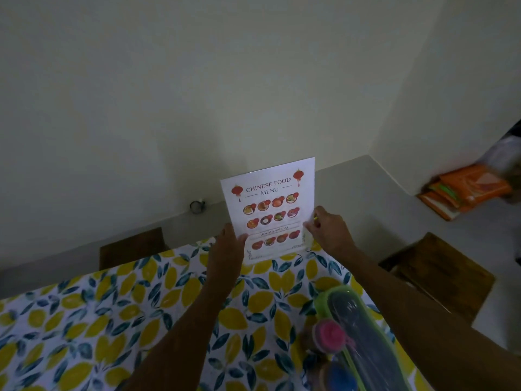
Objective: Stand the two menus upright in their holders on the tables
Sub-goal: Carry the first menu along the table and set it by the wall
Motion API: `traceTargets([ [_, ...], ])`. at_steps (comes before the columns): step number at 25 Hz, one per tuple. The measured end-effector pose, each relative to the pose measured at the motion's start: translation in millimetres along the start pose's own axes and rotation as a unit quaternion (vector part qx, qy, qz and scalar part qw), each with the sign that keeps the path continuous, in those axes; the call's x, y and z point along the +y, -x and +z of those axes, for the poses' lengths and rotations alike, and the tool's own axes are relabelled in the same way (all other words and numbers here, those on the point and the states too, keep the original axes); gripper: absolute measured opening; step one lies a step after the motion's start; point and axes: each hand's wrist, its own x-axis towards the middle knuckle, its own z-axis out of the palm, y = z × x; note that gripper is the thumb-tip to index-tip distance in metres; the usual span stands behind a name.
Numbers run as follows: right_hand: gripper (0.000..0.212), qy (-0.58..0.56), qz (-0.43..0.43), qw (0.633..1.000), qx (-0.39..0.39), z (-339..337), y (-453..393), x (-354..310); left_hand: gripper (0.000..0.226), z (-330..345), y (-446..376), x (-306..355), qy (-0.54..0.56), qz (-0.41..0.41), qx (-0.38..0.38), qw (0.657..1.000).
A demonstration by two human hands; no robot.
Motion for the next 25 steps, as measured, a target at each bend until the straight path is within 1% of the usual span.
traceTargets([
  [3, 0.026, -0.029, 0.016, 0.999, -0.018, 10.9, -9.9, 19.7, 0.037, 19.5, -5.7, 1.9, -0.023, -0.028, -0.013, 0.999],
  [6, 0.026, -0.046, 0.02, 0.999, -0.017, 16.4, -21.8, 27.2, 0.041, 27.1, -12.1, 5.8, -0.044, -0.02, -0.008, 0.999],
  [11, 0.027, -0.047, 0.003, 0.999, -0.007, 24.7, -30.0, 35.5, 0.038, 31.8, -22.3, 4.0, -0.023, -0.04, -0.014, 0.999],
  [15, 0.027, -0.052, -0.001, 0.999, -0.007, 27.9, -26.8, 38.4, 0.038, 32.4, -18.1, 1.0, -0.049, -0.02, -0.009, 0.999],
  [17, 0.027, -0.052, 0.012, 0.998, -0.017, 27.5, -28.2, 36.4, 0.039, 31.6, -16.8, 2.0, -0.071, -0.015, -0.004, 0.997],
  [20, 0.03, -0.044, 0.034, 0.997, -0.056, 22.0, -26.7, 28.7, 0.042, 27.5, -17.5, 4.4, -0.121, -0.023, -0.019, 0.992],
  [21, 0.033, -0.021, 0.036, 0.997, -0.067, 20.4, -23.8, 26.9, 0.043, 24.9, -17.5, 3.8, -0.13, -0.026, -0.028, 0.991],
  [22, 0.038, 0.034, 0.037, 0.996, -0.079, 18.2, -20.2, 25.2, 0.046, 22.3, -17.3, 2.2, -0.14, -0.027, -0.036, 0.989],
  [23, 0.043, 0.114, 0.034, 0.989, -0.089, 16.4, -16.3, 24.2, 0.048, 18.8, -15.5, 0.0, -0.156, -0.021, -0.043, 0.987],
  [25, 0.05, 0.255, 0.026, 0.96, -0.111, 12.3, -4.4, 19.2, 0.052, 8.3, -8.4, -9.3, -0.212, 0.018, -0.038, 0.976],
])
